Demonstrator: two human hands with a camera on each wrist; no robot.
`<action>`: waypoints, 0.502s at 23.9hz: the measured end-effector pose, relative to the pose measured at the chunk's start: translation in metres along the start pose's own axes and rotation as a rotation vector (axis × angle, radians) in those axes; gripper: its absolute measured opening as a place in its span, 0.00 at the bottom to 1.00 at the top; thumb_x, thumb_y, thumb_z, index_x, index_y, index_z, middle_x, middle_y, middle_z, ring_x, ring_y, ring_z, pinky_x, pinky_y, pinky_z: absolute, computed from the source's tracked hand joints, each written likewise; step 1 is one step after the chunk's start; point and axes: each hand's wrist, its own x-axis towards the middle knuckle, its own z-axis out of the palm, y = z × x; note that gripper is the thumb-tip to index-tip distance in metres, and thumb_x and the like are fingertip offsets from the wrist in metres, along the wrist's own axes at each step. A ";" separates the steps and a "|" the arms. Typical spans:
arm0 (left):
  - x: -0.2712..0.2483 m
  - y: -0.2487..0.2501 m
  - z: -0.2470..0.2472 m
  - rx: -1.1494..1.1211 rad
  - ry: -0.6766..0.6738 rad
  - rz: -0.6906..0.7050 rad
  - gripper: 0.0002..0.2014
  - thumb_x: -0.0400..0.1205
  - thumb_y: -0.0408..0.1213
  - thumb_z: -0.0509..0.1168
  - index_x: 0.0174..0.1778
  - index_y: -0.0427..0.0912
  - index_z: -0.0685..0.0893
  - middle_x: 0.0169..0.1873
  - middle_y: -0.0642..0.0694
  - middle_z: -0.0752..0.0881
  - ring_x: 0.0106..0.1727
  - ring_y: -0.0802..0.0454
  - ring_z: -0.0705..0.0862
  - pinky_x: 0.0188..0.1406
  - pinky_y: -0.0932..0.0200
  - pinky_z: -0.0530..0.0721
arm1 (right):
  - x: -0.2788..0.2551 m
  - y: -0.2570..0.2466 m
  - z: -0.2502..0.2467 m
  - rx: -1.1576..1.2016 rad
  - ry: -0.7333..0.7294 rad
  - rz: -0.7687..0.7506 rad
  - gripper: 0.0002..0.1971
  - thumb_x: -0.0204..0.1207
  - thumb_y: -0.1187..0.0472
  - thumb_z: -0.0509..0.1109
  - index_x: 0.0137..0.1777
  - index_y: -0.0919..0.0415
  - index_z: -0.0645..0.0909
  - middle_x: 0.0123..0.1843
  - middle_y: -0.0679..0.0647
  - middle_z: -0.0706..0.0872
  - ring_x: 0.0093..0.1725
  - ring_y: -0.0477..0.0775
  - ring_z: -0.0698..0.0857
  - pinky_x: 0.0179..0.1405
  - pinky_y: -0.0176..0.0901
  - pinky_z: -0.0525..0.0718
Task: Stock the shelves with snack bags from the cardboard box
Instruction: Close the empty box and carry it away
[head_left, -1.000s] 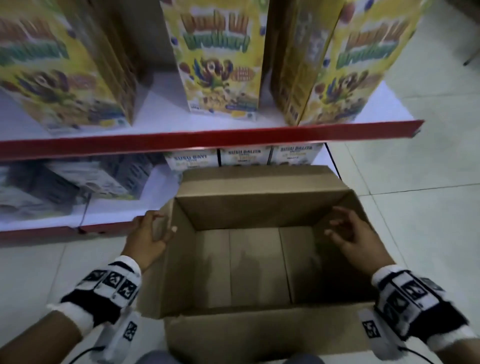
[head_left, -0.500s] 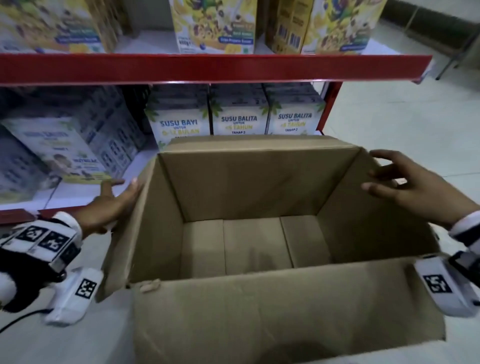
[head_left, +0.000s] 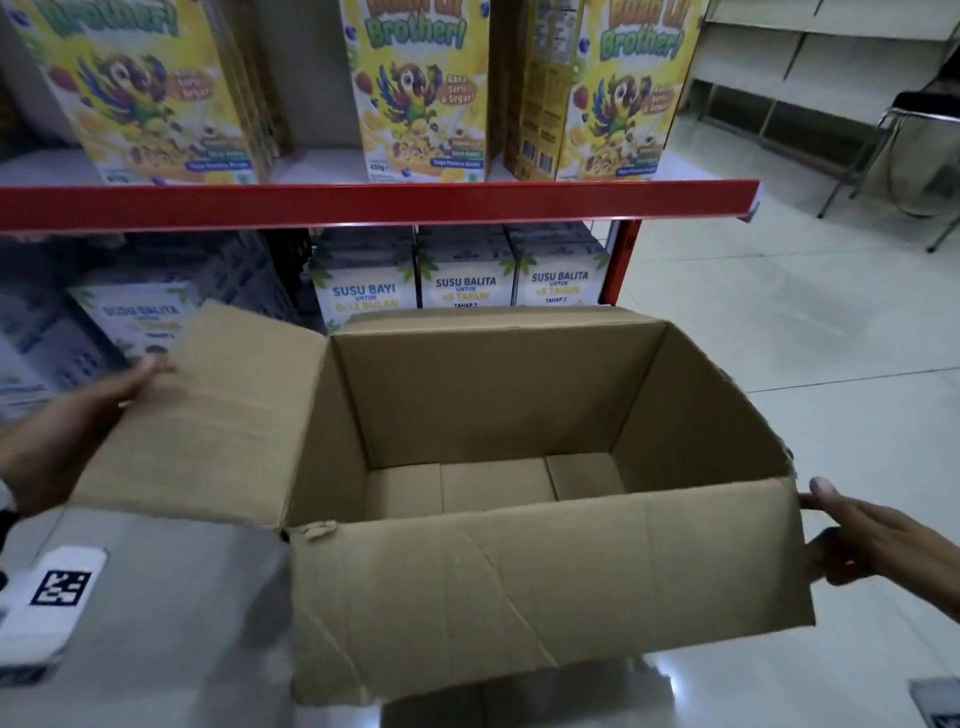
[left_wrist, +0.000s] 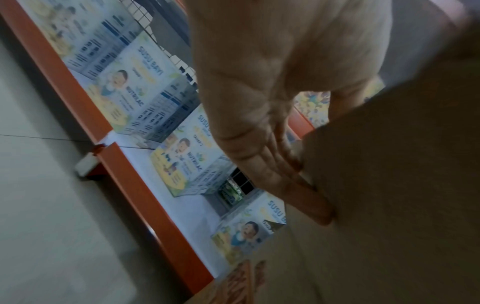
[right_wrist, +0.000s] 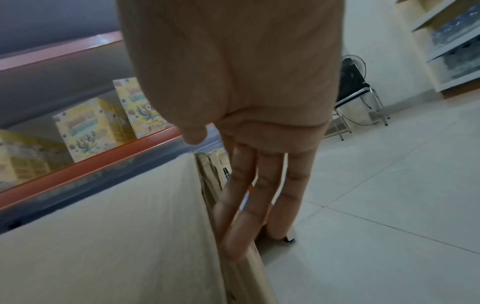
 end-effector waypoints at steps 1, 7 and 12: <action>-0.001 0.005 -0.003 -0.038 -0.030 0.034 0.27 0.84 0.53 0.57 0.68 0.33 0.77 0.70 0.32 0.76 0.62 0.53 0.84 0.70 0.51 0.74 | -0.004 0.003 -0.004 0.013 -0.005 -0.006 0.31 0.68 0.28 0.56 0.61 0.46 0.81 0.39 0.63 0.91 0.39 0.62 0.91 0.42 0.53 0.84; -0.081 0.039 0.073 0.099 -0.514 0.224 0.33 0.80 0.69 0.43 0.66 0.57 0.83 0.69 0.57 0.81 0.70 0.60 0.78 0.67 0.53 0.70 | -0.011 0.004 -0.039 0.377 0.048 -0.091 0.40 0.62 0.22 0.65 0.63 0.52 0.84 0.35 0.64 0.86 0.34 0.62 0.85 0.36 0.50 0.85; -0.097 0.029 0.103 0.375 -0.487 0.237 0.57 0.53 0.82 0.59 0.71 0.44 0.76 0.76 0.47 0.72 0.71 0.51 0.76 0.69 0.57 0.74 | -0.010 -0.023 -0.044 0.847 -0.199 -0.328 0.36 0.80 0.37 0.57 0.81 0.59 0.62 0.69 0.78 0.75 0.70 0.74 0.75 0.60 0.63 0.81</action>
